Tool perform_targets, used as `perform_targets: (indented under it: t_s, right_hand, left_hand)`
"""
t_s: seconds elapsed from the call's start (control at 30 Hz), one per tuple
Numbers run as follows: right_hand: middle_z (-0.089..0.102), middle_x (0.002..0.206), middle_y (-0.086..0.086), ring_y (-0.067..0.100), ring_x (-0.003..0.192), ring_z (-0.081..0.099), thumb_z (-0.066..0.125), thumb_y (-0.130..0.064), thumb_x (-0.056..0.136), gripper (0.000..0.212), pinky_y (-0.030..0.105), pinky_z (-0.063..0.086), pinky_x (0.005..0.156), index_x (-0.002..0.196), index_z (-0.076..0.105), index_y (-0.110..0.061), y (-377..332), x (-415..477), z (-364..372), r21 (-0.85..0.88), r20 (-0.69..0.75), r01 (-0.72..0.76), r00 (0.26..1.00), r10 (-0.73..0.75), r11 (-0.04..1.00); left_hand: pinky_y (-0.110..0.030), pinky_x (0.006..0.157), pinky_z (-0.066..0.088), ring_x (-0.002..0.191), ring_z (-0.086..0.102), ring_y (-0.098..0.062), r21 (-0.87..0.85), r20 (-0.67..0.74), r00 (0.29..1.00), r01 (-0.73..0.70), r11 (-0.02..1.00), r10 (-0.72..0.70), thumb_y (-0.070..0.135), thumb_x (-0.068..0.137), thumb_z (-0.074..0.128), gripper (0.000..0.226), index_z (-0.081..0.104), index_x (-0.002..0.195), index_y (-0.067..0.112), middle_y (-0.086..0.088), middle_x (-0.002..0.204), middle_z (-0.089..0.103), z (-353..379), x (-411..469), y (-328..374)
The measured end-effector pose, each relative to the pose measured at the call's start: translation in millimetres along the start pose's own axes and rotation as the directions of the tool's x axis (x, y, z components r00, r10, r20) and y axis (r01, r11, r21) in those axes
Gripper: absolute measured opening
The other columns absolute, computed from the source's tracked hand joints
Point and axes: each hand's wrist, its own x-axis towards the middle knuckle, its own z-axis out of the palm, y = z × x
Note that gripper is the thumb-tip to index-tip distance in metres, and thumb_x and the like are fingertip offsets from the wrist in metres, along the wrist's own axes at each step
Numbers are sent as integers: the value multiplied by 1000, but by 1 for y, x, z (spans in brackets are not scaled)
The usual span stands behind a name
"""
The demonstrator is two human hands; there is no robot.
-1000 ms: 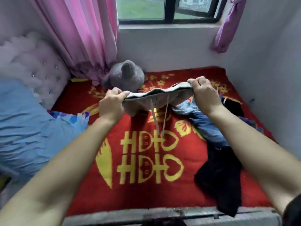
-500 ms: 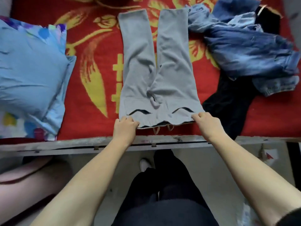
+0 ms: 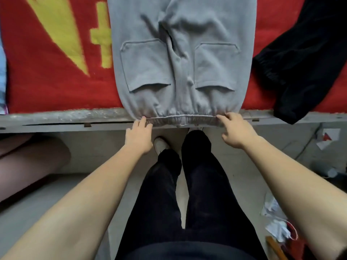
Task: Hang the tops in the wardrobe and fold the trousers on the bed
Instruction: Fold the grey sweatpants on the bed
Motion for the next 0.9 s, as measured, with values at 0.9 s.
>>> perform_targets:
  t_s: [0.9]
  right_hand:
    - [57,130,6,25,123,53,52,-33,95,52,29,37,99,144,44,-17,92,131,-167,633,-361,-101,838,408,768]
  left_hand:
    - [-45,81,37,99,54,-36,-369,-556,831,-231,900,-15,29,90,55,23,61,98,9,-15,105,59,-106,72,182]
